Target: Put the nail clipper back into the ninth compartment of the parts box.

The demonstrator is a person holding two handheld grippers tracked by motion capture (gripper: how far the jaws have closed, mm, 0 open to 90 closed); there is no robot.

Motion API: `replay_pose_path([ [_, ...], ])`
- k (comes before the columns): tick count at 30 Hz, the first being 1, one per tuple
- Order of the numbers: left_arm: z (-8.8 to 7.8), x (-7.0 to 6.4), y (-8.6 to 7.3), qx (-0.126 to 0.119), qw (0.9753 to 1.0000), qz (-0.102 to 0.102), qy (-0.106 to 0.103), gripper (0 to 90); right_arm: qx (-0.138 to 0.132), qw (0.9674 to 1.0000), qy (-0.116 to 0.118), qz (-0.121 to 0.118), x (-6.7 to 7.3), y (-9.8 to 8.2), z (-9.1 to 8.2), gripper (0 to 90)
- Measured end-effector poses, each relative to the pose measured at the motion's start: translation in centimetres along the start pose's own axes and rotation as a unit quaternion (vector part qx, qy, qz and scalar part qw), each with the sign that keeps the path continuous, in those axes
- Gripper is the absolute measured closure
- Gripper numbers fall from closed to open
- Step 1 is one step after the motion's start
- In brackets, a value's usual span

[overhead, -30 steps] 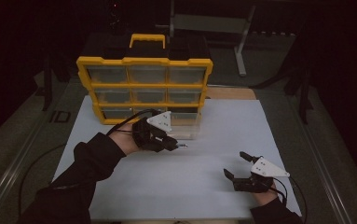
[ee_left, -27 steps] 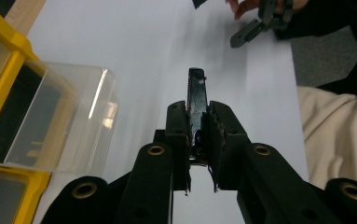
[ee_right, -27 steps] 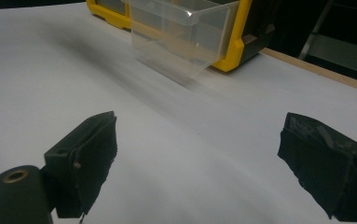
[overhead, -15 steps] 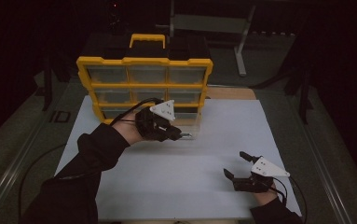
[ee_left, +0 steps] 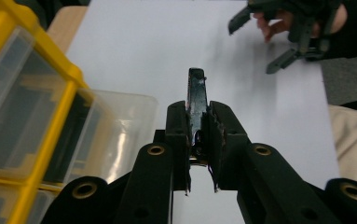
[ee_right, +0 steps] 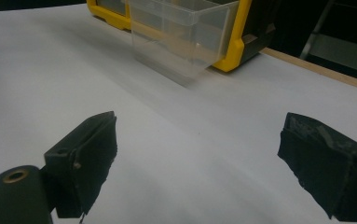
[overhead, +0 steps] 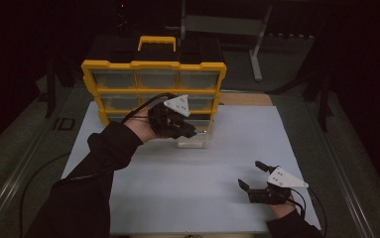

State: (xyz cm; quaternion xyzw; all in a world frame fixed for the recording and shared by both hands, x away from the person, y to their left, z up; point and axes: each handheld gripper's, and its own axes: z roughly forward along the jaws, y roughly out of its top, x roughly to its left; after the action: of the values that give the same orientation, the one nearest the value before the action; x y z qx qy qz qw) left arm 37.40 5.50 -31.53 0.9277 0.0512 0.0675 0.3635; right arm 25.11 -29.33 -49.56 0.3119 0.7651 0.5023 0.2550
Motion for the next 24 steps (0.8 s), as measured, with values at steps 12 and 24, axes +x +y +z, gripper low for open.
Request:
replay_pose_path([
  [12, 0.4, 2.9, -0.3, -0.002, 0.9995, -0.021, 0.023, 79.7, -0.002, 1.0, 0.001, 0.001, 0.0, 0.1, -0.1, 11.3],
  [24, 2.5, 5.1, -1.2, 0.008, 0.9984, -0.05, 0.024, 79.7, -0.003, 1.0, 0.001, 0.003, -0.1, 0.0, -0.1, 11.3],
])
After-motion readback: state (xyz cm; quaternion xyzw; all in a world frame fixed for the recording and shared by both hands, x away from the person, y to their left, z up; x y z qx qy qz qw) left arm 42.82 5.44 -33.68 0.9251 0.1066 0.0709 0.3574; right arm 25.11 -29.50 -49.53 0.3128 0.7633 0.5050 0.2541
